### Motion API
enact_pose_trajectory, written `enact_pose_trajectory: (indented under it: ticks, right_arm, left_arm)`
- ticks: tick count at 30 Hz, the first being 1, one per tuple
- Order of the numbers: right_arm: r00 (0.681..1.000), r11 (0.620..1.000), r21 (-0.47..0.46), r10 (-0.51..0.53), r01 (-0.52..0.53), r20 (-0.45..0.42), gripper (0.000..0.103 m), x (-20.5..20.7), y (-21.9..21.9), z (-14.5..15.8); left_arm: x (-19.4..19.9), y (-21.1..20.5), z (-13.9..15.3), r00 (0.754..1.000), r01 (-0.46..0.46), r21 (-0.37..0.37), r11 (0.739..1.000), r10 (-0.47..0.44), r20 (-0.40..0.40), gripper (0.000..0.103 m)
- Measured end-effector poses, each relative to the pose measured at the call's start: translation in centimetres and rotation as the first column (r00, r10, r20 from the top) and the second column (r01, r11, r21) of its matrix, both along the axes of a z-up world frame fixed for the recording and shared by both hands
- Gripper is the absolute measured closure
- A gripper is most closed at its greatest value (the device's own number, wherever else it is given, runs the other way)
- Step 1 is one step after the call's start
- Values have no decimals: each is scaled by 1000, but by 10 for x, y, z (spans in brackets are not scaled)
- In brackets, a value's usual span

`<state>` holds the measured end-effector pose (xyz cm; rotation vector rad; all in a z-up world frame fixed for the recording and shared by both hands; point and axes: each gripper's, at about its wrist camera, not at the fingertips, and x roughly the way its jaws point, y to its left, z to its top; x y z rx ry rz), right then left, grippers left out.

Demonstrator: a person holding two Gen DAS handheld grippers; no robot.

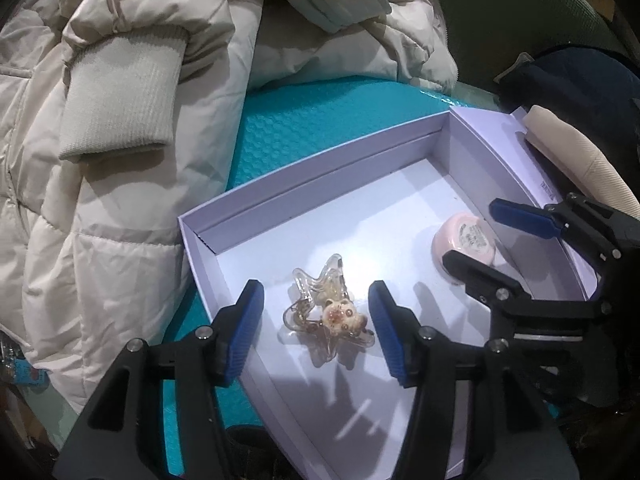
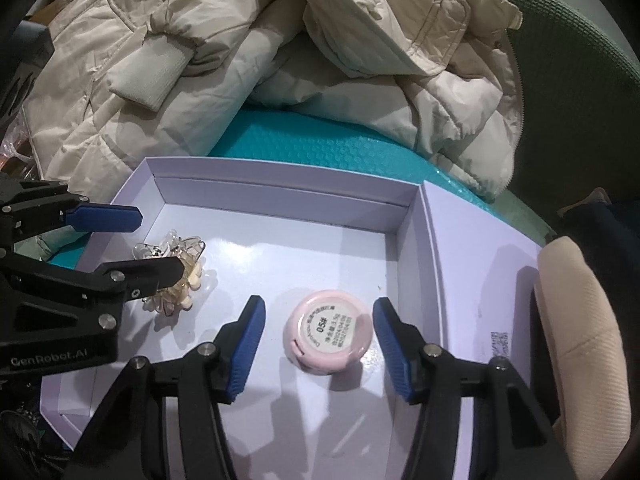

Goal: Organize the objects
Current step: 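Lower and release the compact from the right tool while the left tool releases the star clip into the box, then withdraw both open tools from the box back toward the hair accessories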

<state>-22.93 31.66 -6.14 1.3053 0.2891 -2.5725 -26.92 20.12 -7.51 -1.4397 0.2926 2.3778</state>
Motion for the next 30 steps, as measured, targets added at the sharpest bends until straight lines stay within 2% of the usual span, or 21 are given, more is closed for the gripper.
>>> enact_pose_trajectory:
  ticks: [5,11,30]
  right_arm:
    - [1000,1000,-1,-3,3,-19,44,5,3,10]
    - [999,1000,-3,-1,1,-41,44,10,3,22]
    - [991,1000,-3,17,-18,-132,44,51,1,72]
  left_arm:
    - [5,-4,8,1000,-13,22,1000,13,-1,50]
    - [11,-8,20,1000,-22,9,1000,22,-20,50]
    - [54,-31,77,995,-42,53,998,46,-90,50]
